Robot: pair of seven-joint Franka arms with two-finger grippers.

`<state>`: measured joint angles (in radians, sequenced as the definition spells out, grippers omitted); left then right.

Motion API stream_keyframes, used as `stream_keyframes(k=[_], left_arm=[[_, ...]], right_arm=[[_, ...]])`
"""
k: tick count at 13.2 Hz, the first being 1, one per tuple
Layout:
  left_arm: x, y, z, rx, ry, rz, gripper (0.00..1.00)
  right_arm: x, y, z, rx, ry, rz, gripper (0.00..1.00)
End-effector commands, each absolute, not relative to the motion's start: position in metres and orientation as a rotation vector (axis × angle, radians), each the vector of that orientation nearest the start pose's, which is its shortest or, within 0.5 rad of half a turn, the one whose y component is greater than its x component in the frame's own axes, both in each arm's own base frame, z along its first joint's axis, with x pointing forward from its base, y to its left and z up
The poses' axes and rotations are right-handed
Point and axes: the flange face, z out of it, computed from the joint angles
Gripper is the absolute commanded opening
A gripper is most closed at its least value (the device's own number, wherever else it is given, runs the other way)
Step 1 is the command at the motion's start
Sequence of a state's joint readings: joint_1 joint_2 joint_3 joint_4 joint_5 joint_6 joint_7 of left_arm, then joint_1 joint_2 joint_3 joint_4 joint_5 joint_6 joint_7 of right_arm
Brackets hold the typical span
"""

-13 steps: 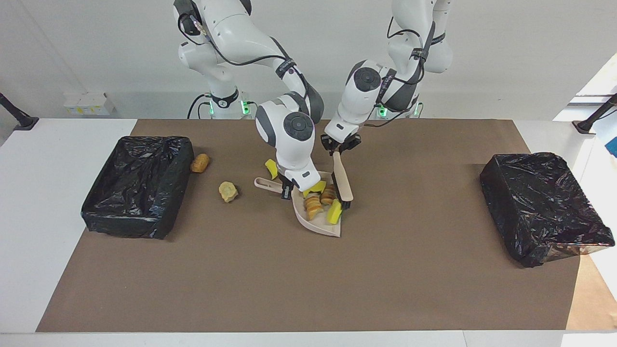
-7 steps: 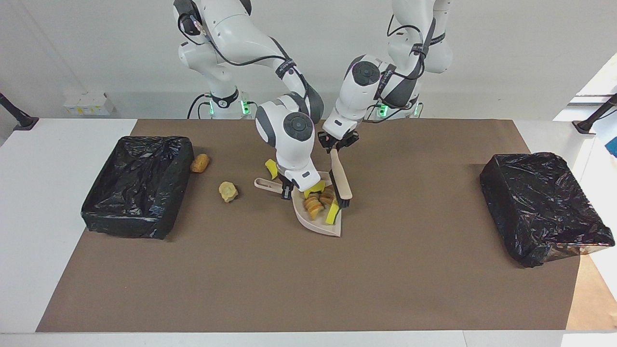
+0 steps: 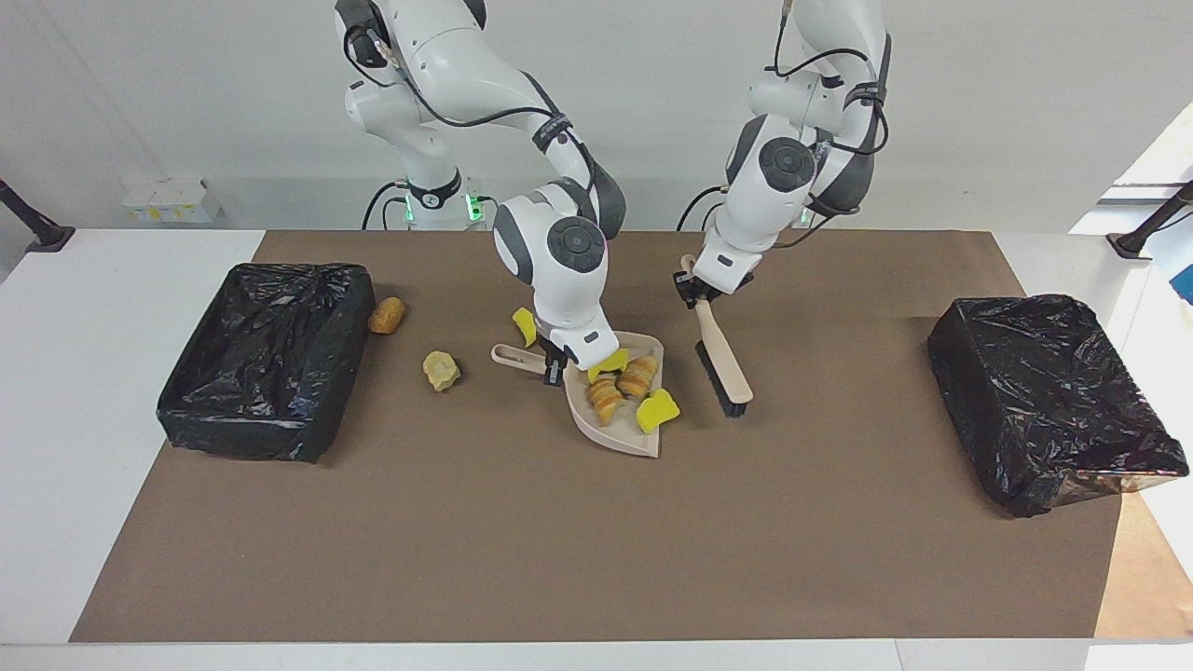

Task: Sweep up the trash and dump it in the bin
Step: 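Sweep the gathered pieces into the dustpan with the left gripper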

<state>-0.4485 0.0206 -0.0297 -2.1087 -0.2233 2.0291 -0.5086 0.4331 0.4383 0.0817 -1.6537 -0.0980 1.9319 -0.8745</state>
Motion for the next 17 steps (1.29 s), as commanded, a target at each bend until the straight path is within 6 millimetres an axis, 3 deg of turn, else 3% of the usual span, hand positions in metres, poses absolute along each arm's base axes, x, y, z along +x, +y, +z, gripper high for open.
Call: stream_keyframes(k=[1, 3, 7, 15, 17], left_arm=[[0.473, -0.266, 0.375, -3.249, -0.092, 0.268, 0.00], [0.447, -0.300, 0.371, -3.237, 0.157, 0.292, 0.00], [0.411, -0.344, 0.377, -3.210, 0.322, 0.313, 0.00], [0.441, -0.287, 0.378, -3.156, 0.165, 0.414, 0.00], [0.439, -0.287, 0.380, -3.150, 0.165, 0.424, 0.00]], right_arm=[[0.564, 0.308, 0.342, -2.386, -2.058, 0.261, 0.00], [0.563, 0.307, 0.341, -2.386, -2.058, 0.263, 0.00], [0.564, 0.308, 0.341, -2.387, -2.061, 0.246, 0.00], [0.562, 0.307, 0.339, -2.387, -2.063, 0.239, 0.00], [0.561, 0.307, 0.338, -2.387, -2.063, 0.242, 0.00]])
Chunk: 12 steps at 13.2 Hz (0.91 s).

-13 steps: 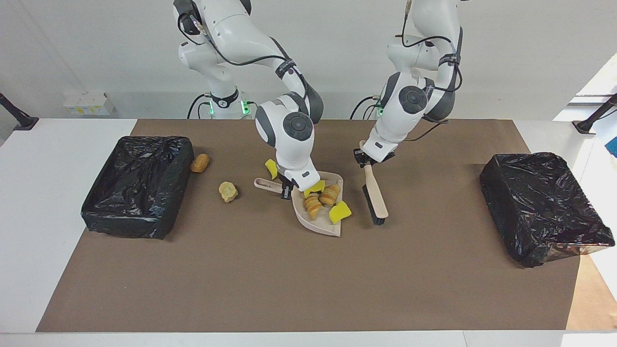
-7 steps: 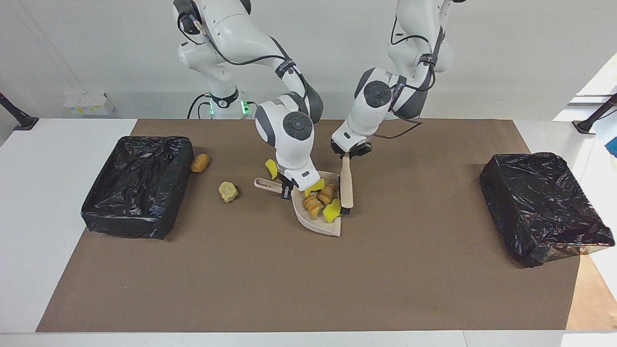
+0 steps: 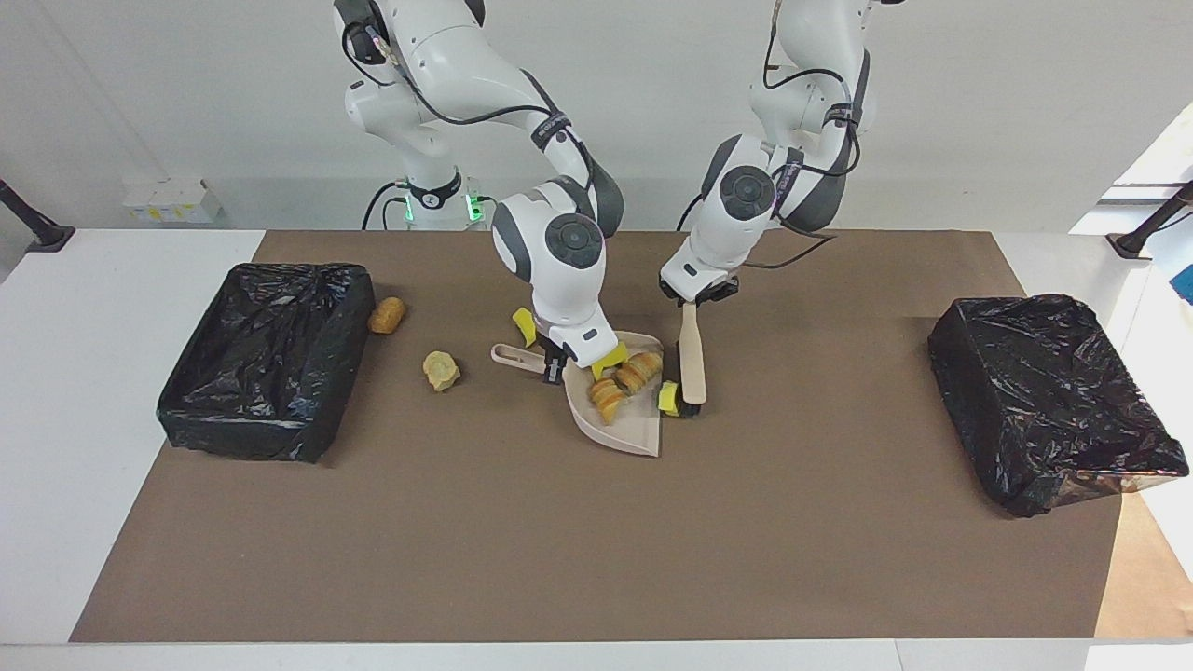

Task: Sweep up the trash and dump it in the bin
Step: 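Sweep the remaining pieces into the dustpan with the left gripper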

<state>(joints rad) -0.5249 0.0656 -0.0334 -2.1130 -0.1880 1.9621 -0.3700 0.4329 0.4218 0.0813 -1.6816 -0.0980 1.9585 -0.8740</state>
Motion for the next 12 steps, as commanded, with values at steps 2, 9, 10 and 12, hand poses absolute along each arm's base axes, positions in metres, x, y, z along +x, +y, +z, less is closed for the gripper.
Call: stream_keyframes(k=[2, 9, 10, 12], left_arm=[[0.438, -0.296, 0.382, -3.162, 0.139, 0.387, 0.00], [0.424, -0.358, 0.421, -3.232, 0.080, 0.220, 0.00], [0.422, -0.354, 0.421, -3.210, 0.079, 0.266, 0.00], [0.433, -0.333, 0.415, -3.201, 0.024, 0.287, 0.00]], right_arm=[[0.561, 0.307, 0.339, -2.387, -2.063, 0.242, 0.00], [0.560, 0.307, 0.338, -2.386, -2.061, 0.244, 0.00], [0.561, 0.306, 0.338, -2.387, -2.063, 0.244, 0.00], [0.561, 0.306, 0.338, -2.387, -2.063, 0.244, 0.00]])
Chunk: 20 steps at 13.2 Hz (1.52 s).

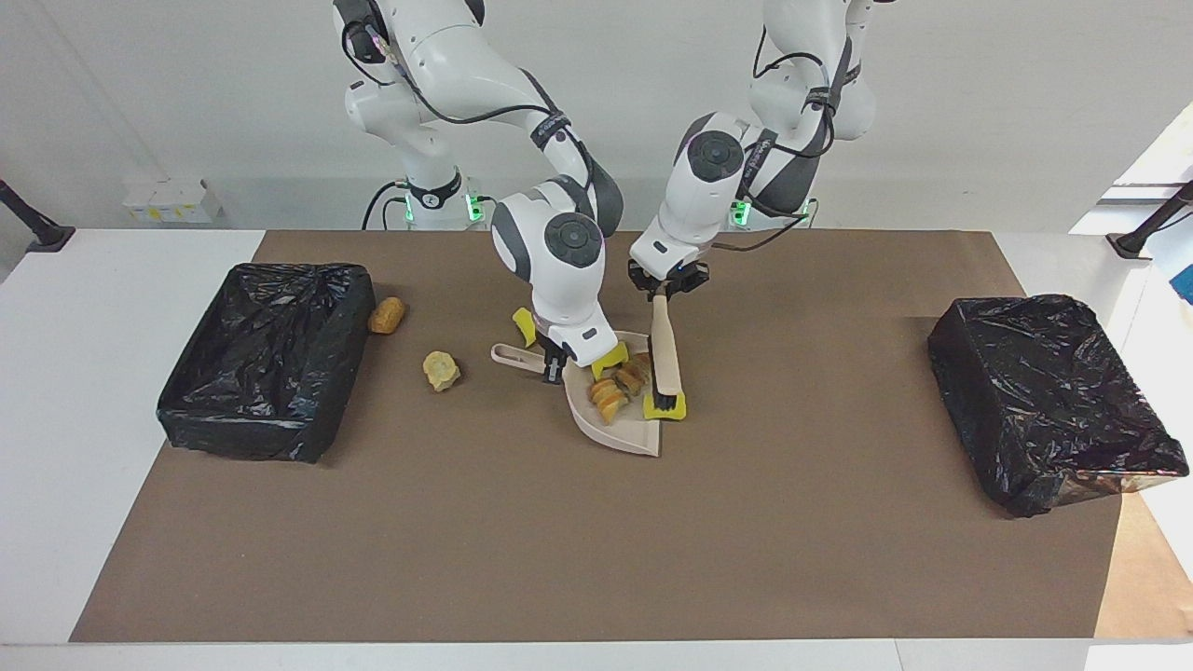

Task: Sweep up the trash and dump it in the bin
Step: 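Sweep the remaining pieces into the dustpan with the left gripper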

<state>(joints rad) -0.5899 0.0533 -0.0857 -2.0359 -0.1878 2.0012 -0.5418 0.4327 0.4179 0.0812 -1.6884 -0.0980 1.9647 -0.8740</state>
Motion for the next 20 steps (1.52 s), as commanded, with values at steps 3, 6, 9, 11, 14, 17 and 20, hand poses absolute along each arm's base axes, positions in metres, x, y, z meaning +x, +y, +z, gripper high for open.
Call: stream_keyframes(k=[3, 6, 9, 11, 14, 17, 20], left_arm=[[0.467, -0.271, 0.396, -3.200, -0.014, 0.328, 0.00], [0.470, -0.268, 0.360, -3.185, 0.007, 0.365, 0.00], [0.441, -0.310, 0.364, -3.189, 0.105, 0.328, 0.00], [0.423, -0.341, 0.368, -3.203, 0.127, 0.287, 0.00], [0.416, -0.346, 0.369, -3.192, 0.151, 0.307, 0.00], [0.437, -0.314, 0.364, -3.183, 0.060, 0.342, 0.00], [0.456, -0.284, 0.361, -3.184, -0.062, 0.347, 0.00]], right_arm=[[0.560, 0.307, 0.338, -2.386, -2.061, 0.244, 0.00], [0.560, 0.306, 0.337, -2.386, -2.061, 0.246, 0.00], [0.560, 0.306, 0.338, -2.393, -2.054, 0.244, 0.00], [0.559, 0.306, 0.337, -2.394, -2.052, 0.248, 0.00], [0.560, 0.305, 0.336, -2.395, -2.050, 0.251, 0.00], [0.560, 0.305, 0.336, -2.395, -2.050, 0.251, 0.00], [0.558, 0.303, 0.336, -2.397, -2.046, 0.255, 0.00]])
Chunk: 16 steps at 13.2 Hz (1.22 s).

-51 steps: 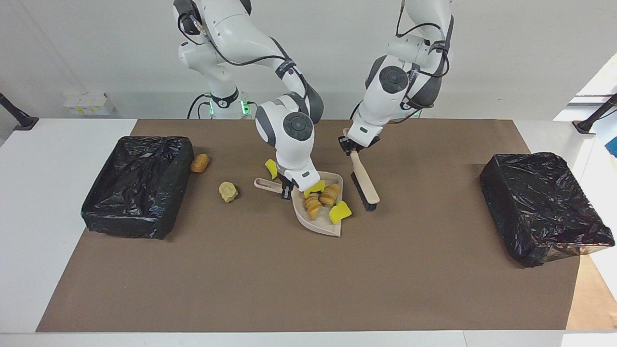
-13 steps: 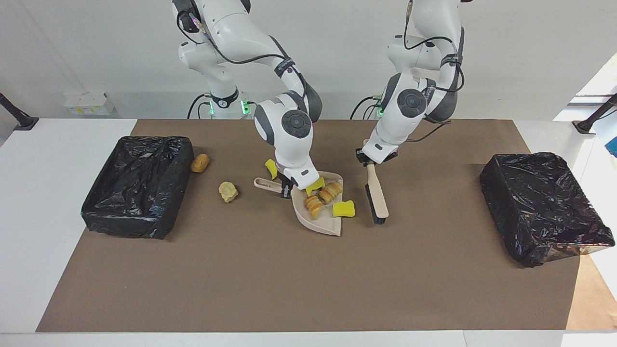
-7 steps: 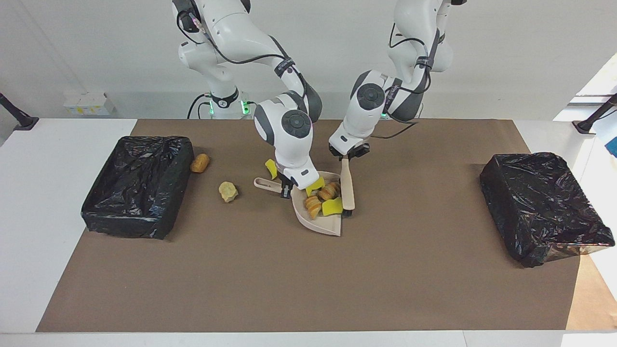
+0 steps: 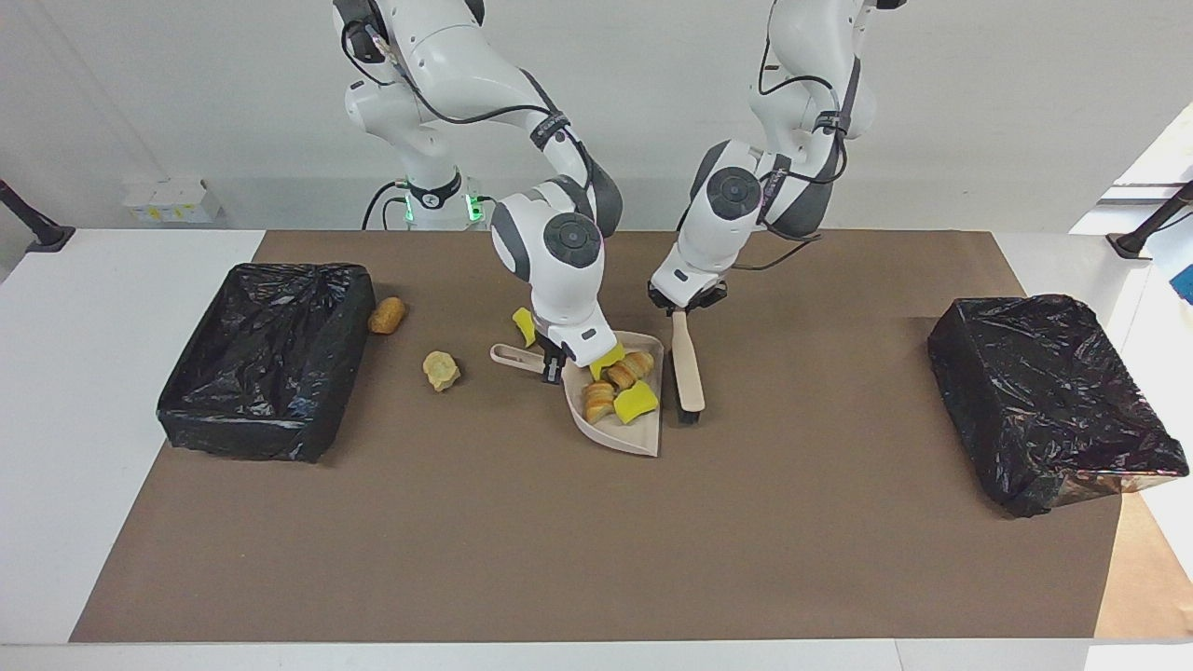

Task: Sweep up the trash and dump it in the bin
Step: 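Sweep the remaining pieces into the dustpan with the left gripper, then carry the loaded dustpan over the nearby black bag with the right gripper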

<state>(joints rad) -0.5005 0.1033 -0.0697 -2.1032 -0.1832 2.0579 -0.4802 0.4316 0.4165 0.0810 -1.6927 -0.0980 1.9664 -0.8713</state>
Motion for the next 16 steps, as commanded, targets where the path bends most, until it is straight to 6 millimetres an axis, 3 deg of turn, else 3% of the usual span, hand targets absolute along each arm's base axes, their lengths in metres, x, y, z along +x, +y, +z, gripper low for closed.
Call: stream_keyframes(k=[1, 4, 7, 9, 13, 16], left_arm=[[0.457, -0.279, 0.359, -3.178, -0.081, 0.361, 0.00], [0.465, -0.269, 0.359, -3.157, -0.218, 0.371, 0.00], [0.468, -0.266, 0.362, -3.120, -0.196, 0.320, 0.00], [0.468, -0.267, 0.373, -3.128, -0.190, 0.301, 0.00], [0.432, -0.316, 0.383, -3.115, -0.190, 0.287, 0.00], [0.380, -0.346, 0.380, -3.125, -0.194, 0.225, 0.00]], right_arm=[[0.558, 0.301, 0.335, -2.399, -2.042, 0.263, 0.00], [0.564, 0.285, 0.356, -2.414, -2.035, 0.232, 0.00], [0.581, 0.212, 0.385, -2.391, -2.043, 0.204, 0.00], [0.588, 0.174, 0.409, -2.381, -2.052, 0.180, 0.00], [0.599, 0.080, 0.450, -2.406, -2.029, 0.151, 0.00], [0.598, -0.001, 0.474, -2.418, -2.021, 0.116, 0.00]])
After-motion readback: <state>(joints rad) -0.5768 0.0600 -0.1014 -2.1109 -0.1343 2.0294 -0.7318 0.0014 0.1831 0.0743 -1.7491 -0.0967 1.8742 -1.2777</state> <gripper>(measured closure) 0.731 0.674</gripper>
